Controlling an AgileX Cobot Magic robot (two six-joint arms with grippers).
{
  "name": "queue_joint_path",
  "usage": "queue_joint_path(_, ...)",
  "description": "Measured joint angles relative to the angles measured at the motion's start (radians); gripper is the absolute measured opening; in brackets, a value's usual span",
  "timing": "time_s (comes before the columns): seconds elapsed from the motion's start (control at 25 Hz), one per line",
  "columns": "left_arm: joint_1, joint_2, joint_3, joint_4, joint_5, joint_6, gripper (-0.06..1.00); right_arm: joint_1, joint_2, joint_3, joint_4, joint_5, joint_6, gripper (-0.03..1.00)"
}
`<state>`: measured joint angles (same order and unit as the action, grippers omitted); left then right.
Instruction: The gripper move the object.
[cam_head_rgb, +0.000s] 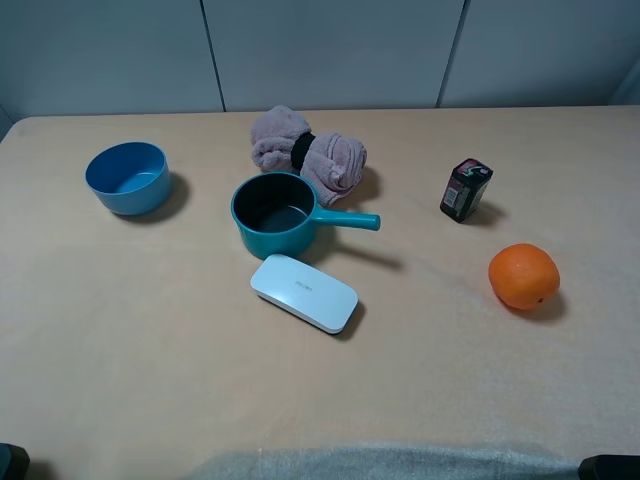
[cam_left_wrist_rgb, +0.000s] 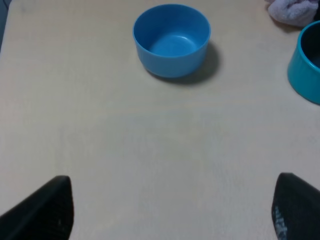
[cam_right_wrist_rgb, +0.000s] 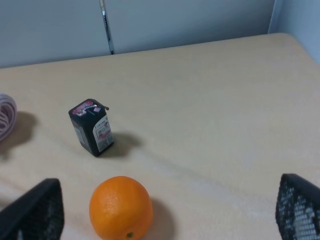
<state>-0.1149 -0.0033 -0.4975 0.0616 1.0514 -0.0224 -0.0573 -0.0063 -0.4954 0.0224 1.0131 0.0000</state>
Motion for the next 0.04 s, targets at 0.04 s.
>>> queue_joint_path(0.04,0.000,0.000,0.000,0.000,0.000,0.000,0.80,0.000,0.000,0.000,0.000,0.000,0.000,0.67)
